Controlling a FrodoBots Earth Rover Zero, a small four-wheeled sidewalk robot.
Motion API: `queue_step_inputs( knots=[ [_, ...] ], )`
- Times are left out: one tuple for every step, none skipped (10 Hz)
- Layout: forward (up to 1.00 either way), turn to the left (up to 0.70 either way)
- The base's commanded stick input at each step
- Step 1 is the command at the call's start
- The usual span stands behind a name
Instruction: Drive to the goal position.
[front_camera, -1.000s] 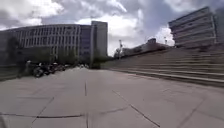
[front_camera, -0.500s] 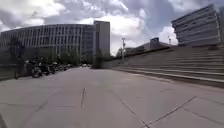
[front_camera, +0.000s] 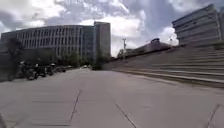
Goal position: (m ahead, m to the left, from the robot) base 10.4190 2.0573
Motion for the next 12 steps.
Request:
queue_step_inputs(
  knots=[
    [1.0,0.22],
    [1.0,0.1],
    [1.0,0.0],
    [1.0,0.0],
    [1.0,0.0],
    [1.0,0.0],
    [1.0,0.0],
    [1.0,0.0],
    [1.0,0.0],
    [1.0,0.0],
    [1.0,0.0],
    [1.0,0.0]
  ],
)
